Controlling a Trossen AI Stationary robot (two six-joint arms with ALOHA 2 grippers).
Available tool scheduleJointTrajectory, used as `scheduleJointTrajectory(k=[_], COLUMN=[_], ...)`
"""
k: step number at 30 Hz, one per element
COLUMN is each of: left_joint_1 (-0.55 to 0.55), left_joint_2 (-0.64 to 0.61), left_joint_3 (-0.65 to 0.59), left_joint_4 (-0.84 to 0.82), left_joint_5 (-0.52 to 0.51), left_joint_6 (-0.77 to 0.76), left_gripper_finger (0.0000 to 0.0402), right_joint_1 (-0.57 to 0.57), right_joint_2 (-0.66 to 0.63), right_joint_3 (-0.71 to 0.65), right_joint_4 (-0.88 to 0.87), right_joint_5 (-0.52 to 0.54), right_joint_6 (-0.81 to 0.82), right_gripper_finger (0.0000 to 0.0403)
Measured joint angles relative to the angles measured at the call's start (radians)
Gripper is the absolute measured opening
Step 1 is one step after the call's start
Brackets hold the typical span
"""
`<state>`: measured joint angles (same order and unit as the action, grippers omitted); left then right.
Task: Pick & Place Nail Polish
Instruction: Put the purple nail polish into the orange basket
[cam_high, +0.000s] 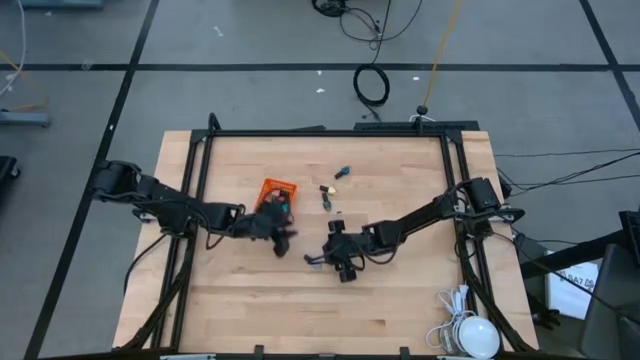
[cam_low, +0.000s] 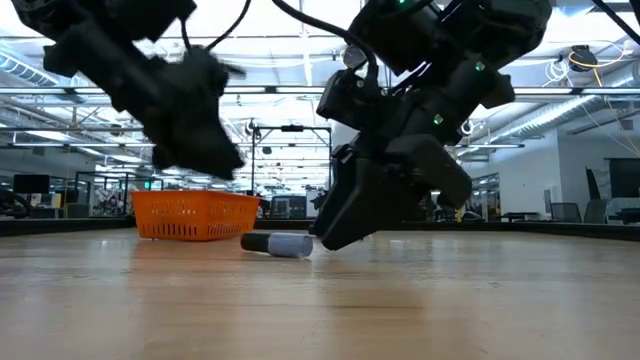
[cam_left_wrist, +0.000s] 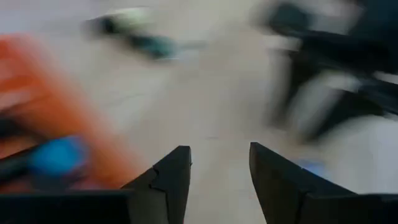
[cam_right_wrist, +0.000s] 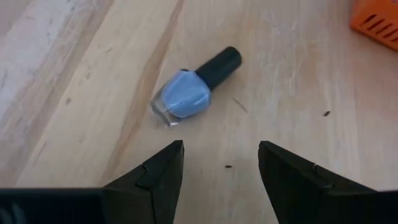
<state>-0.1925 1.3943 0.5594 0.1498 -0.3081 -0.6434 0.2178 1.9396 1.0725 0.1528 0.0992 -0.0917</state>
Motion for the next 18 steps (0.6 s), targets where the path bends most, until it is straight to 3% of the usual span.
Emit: scheduleJointTrajectory(k=[4,8,18], left_joint_1=[-0.082,-0.149,-0.203], left_joint_2=[0.048,0.108,0.304], left_joint_3=[0.012,0.079,0.19], left_joint_4=[0.213,0.239,0.17], left_joint_5=[0.046,0.046,0.065], left_joint_6=[0.234,0.417,0.548], left_gripper_finger=[0.0142,0.0127,0.012], right_joint_1=[-0.015,-0.031,-0.054], right_joint_2=[0.0,0.0,-0.109], right_joint_3=[0.0,0.0,0.0], right_joint_4=[-0.002,-0.033,-0.195], right_joint_5=[0.001,0.002,0.004], right_joint_6=[0.001,0.022,0.053], right_gripper_finger=[0.0196,0.0196,0.0196])
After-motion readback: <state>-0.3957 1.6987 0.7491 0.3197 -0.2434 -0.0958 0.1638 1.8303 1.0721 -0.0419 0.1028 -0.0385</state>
